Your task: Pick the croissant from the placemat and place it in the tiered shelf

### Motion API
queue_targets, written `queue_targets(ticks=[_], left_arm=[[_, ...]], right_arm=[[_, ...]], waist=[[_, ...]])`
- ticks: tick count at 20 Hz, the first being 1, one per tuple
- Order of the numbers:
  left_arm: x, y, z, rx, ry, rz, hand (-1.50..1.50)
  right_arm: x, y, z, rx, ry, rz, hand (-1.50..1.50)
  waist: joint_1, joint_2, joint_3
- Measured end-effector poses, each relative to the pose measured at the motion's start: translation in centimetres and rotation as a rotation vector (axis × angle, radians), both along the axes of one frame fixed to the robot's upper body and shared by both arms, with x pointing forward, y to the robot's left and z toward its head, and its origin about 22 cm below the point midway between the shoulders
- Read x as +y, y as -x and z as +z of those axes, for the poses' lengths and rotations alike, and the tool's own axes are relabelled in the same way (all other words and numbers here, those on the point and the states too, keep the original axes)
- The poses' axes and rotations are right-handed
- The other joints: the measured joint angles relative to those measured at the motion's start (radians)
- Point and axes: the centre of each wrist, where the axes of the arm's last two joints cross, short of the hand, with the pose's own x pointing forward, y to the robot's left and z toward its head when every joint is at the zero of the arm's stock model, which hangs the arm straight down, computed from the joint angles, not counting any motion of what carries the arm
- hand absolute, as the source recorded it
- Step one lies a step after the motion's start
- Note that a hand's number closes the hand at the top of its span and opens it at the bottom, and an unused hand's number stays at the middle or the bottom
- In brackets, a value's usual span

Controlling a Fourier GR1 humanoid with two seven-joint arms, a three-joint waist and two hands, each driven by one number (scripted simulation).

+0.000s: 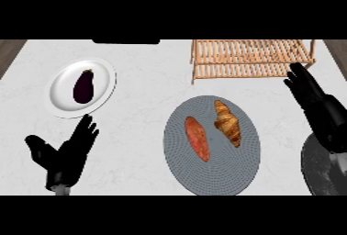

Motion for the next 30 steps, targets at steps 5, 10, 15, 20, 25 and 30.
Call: queue_targets(ticks=[5,10,15,20,25,30], left_arm=[[0.4,-2.1,3.0,-0.172,-0.134,-0.001,0.00],[0.4,-4.1,6.5,-0.337,-0.248,-0.005,0.00],[0.3,-4.4,7.9,-0.375,-0.279,-0.001,0.00],[0.4,-4.1,7.9,-0.375,-0.297,0.019,0.00],[0.5,-4.0,7.7,-0.373,-0.302,0.032,0.00],[0.6,-4.0,7.7,-0.371,-0.308,0.035,0.00]], right_arm=[[4.0,-2.2,0.6,-0.022,-0.047,0.242,1.50],[6.3,-5.2,-0.7,0.003,-0.127,0.284,-1.50],[4.8,-8.5,-0.4,-0.028,-0.243,0.451,-1.50],[2.6,-9.6,3.1,-0.047,-0.049,0.661,-1.50],[3.3,-9.8,8.0,-0.049,0.281,0.814,-1.50],[6.4,-8.7,11.6,-0.097,0.660,0.829,-1.50]], waist=[[0.024,-0.005,0.001],[0.034,-0.002,0.001],[0.021,-0.004,0.000],[0.002,-0.011,-0.001],[-0.006,-0.016,-0.003],[-0.009,-0.019,-0.004]])
